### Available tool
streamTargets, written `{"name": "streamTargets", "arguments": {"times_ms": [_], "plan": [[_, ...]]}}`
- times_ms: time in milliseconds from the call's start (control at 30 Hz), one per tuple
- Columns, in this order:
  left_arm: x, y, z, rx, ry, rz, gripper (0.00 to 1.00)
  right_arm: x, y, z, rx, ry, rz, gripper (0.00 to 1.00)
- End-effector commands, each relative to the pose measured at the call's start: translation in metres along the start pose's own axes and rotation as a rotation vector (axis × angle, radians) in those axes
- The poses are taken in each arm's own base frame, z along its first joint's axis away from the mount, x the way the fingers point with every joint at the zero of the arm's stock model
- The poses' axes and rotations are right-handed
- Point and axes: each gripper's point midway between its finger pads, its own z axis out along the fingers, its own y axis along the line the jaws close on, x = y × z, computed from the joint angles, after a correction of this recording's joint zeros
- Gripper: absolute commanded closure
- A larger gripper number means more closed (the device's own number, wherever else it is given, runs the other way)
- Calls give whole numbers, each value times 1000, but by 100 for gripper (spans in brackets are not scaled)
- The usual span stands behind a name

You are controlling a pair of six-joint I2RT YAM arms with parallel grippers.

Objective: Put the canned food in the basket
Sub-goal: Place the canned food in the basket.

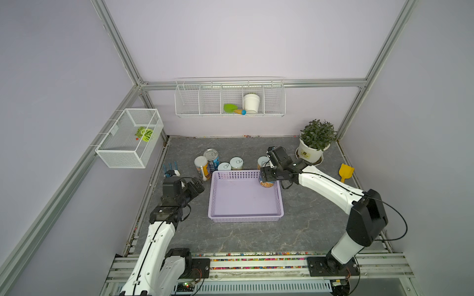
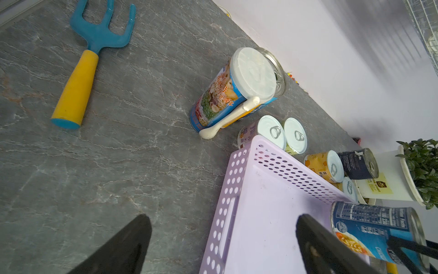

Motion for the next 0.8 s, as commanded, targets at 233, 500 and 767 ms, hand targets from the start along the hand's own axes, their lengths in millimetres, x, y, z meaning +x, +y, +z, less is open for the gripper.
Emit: {"name": "streamTargets", "arguments": {"times_ms": [233,500,767], "plan": [[-6,-7,-3,12,-11,19,0,-44,9,7,29,-146,-19,60],[-6,-7,-3,12,-12,19,0,-35,9,24,85,-134,-57,59],[-6,-6,-2,9,-10,20,0,-27,5,35,108,-113,-57,50]]}}
